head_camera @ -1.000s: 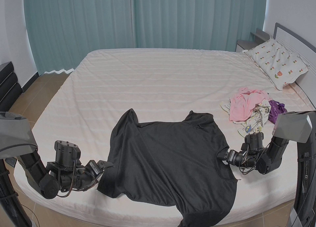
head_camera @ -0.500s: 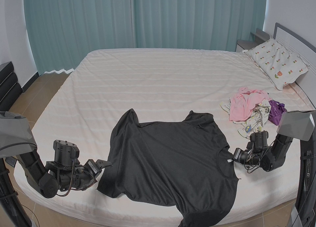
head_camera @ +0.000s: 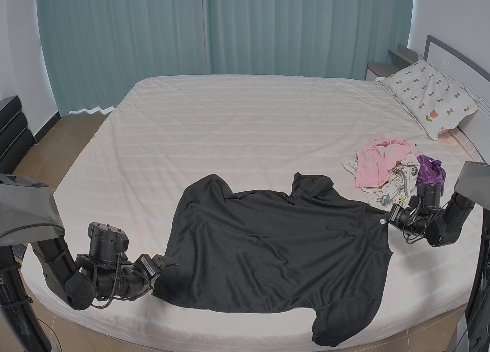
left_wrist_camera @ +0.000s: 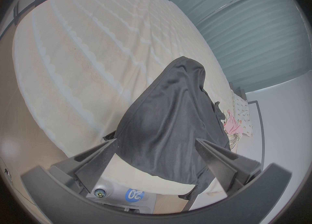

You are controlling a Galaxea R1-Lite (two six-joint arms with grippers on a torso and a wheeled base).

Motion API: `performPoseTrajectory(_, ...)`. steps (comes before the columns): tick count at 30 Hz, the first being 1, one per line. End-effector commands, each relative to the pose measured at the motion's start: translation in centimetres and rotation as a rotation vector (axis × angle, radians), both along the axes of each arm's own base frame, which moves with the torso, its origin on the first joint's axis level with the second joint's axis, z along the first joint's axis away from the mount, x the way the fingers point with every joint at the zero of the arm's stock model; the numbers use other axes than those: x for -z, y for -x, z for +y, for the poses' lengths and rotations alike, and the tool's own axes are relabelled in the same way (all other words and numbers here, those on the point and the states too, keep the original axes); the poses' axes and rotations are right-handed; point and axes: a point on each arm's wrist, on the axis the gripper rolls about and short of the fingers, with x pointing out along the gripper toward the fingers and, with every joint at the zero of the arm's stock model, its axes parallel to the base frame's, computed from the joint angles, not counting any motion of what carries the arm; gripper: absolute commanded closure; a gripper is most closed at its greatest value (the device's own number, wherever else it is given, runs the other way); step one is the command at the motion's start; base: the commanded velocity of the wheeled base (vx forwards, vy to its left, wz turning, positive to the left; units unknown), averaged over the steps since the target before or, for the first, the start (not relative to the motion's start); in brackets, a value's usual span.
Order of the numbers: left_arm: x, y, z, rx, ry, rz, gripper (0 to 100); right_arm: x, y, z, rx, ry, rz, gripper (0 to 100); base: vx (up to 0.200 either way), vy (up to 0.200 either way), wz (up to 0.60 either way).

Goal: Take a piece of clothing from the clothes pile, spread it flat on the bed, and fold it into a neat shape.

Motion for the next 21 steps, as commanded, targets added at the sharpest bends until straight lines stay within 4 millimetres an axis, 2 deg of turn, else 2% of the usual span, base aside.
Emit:
performPoseTrajectory(1,0.7,0.2,-0.4,0.016,-0.011,0.029,0,-0.3,-1.6,-0.6,0.0,0.005,-0.051,100,0.0,0.0,0.0)
performPoseTrajectory(7,0.9,0.6,-0.7,0.035,-0.018,0.037,0,-0.3,-3.8,-0.8,0.003,0.02,-0.098,100,0.0,0.0,0.0)
performPoseTrajectory(13,1.3,0.5,-0.7,0.038,-0.027,0.05,0,0.3,-4.3,-0.9,0.006,0.022,-0.106,100,0.0,0.0,0.0)
performPoseTrajectory(14,1.4,0.5,-0.7,0.035,-0.032,0.052,0,0.5,-4.3,-0.9,0.006,0.021,-0.1,0,0.0,0.0,0.0)
performPoseTrajectory(21,2.6,0.7,-1.8,0.027,-0.128,0.061,0,0.5,-3.1,-1.0,0.003,0.012,-0.063,0,0.0,0.0,0.0)
